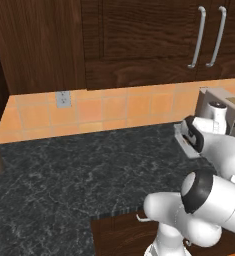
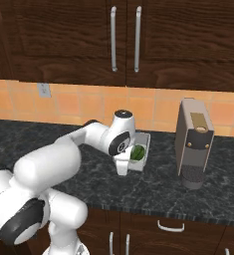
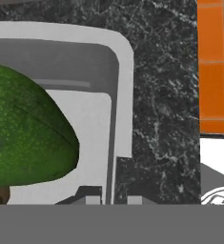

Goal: Take the meat container that has the fish and place it on the second highest rack of the freezer. Then take the vegetable container that has the onion and avocado and place it on the highest rack of the freezer.

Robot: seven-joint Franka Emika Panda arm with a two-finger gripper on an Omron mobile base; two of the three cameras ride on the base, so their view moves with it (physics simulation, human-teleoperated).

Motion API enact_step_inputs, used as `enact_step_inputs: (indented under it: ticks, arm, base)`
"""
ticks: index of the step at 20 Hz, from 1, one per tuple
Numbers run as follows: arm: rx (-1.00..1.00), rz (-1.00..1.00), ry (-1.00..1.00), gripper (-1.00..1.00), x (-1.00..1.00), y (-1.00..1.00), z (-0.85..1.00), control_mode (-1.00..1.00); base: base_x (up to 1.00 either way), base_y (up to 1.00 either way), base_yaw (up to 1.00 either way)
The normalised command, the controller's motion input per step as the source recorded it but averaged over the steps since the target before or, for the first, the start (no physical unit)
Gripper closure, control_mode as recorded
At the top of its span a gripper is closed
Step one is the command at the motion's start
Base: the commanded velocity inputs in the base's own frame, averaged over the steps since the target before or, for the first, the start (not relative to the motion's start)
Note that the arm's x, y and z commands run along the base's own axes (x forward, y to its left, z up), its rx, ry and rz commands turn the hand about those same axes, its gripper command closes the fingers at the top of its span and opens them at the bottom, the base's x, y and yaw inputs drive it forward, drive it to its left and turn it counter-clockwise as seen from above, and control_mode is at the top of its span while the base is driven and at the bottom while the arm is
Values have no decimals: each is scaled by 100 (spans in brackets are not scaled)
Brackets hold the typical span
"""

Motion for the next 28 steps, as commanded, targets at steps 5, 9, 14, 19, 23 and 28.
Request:
enact_step_inputs:
  ticks: [5, 9, 14, 19, 23, 28]
  arm:
    - [-1, -5, -5, 100, -32, 79, 54, -100]
    - [-7, 0, 0, 100, -57, 70, 53, -100]
    - [-7, 0, 2, 100, -67, 67, 42, -100]
    - [-3, 0, 3, 100, -70, 52, 35, -100]
    - [0, 0, 7, 100, -44, 11, 45, -100]
    - [8, 0, 0, 100, -2, 7, 49, -100]
  base:
    - [0, 0, 0]
    - [0, 0, 0]
    - [0, 0, 0]
    - [0, 0, 0]
    - [0, 0, 0]
    - [0, 0, 0]
